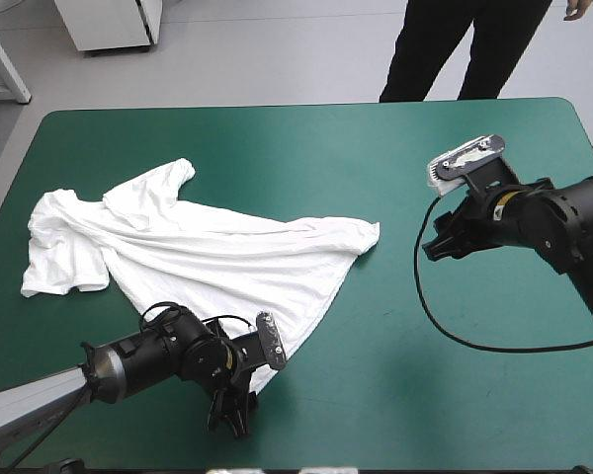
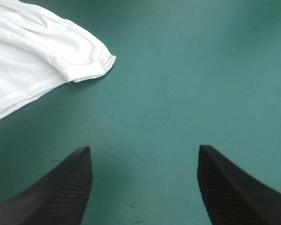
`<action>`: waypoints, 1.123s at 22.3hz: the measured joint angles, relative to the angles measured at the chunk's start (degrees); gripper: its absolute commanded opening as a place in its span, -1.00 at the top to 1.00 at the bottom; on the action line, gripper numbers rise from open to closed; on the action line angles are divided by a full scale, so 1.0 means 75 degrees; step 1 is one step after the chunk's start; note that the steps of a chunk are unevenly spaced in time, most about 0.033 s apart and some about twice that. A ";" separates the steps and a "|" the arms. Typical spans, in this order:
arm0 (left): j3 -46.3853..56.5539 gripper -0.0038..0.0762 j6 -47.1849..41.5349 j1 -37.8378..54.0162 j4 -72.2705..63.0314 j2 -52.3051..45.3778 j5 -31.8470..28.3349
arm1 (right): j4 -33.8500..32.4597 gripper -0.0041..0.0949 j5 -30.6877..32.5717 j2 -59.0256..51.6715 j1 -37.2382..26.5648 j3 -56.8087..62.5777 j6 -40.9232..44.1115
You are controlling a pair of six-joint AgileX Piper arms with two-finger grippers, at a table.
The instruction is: Fold the cloth
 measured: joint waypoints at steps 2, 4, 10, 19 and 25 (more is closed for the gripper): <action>0.0009 0.49 -0.0116 0.0000 -0.0049 0.0077 -0.0147 | -0.0007 -0.31 -0.0128 0.0160 0.0000 0.0000 -0.0008; -0.0037 0.75 -0.0172 0.0007 -0.0109 0.0211 -0.0281 | 0.0011 -0.31 -0.0296 0.0473 0.0000 0.0000 -0.0092; -0.0176 0.93 -0.0186 0.0039 -0.0128 0.0429 -0.0294 | 0.0298 -0.32 -0.0801 0.2101 0.0000 -0.0427 -0.0402; -0.0187 0.93 -0.0170 0.0055 -0.0176 0.0429 -0.0216 | 0.1640 -0.32 -0.0215 0.5250 0.0034 -0.3140 -0.0402; -0.0187 0.93 -0.0170 0.0085 -0.0222 0.0434 -0.0214 | 0.1686 -0.32 -0.0190 0.5927 0.0034 -0.3147 -0.0411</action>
